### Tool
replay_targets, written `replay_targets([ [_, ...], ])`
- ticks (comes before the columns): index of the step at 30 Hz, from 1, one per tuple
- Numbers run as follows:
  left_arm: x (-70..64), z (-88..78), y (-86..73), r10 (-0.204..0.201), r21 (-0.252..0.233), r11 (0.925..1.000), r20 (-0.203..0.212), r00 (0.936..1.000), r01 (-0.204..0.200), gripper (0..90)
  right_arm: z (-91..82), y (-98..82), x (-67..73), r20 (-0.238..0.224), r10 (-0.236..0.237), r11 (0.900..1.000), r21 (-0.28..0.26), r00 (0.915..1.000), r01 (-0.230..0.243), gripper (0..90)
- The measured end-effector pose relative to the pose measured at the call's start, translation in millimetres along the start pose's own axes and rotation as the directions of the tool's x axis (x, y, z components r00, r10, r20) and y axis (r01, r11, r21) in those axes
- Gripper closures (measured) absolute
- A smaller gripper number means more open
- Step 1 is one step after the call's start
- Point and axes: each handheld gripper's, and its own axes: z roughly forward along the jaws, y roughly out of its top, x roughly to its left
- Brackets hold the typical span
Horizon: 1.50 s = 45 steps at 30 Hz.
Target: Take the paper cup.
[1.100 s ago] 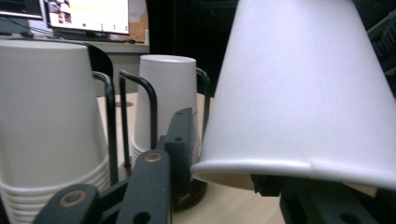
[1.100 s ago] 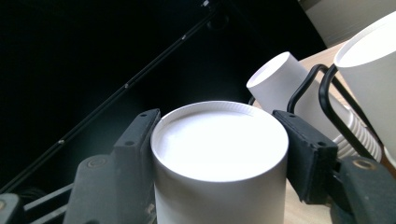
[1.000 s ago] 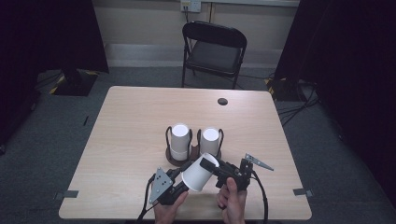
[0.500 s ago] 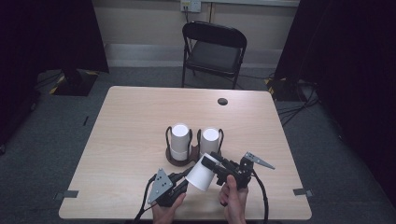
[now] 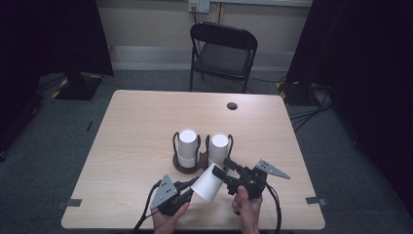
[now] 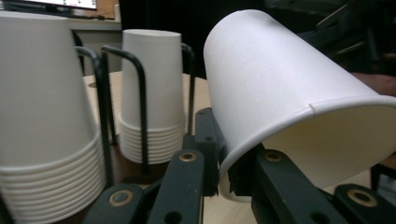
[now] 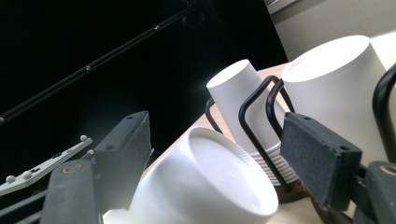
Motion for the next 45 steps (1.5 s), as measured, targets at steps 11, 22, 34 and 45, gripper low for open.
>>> replay_targets([
  [11,15.8,-17.8,4.9,0.018,0.059,0.9981,-0.037,0.9992,-0.016,85.0,-6.7,1.4,5.4,0.056,-0.132,0.991,-0.012,0.9897,0.133,20.5],
  [22,22.3,-18.0,13.6,0.070,0.149,0.9868,-0.039,0.9968,-0.063,85.0,-12.8,-5.6,9.0,0.109,-0.231,0.972,0.053,0.9667,0.227,20.1],
  [34,21.7,-9.2,27.6,0.099,0.248,0.9646,-0.027,0.9947,-0.089,84.8,-26.8,-9.0,10.4,0.122,-0.337,0.940,0.097,0.9336,0.327,16.2],
  [45,24.0,-1.1,43.4,0.154,0.373,0.9163,0.010,0.9881,-0.146,84.8,-28.4,-20.1,13.3,0.038,-0.402,0.907,0.150,0.9147,0.393,13.8],
])
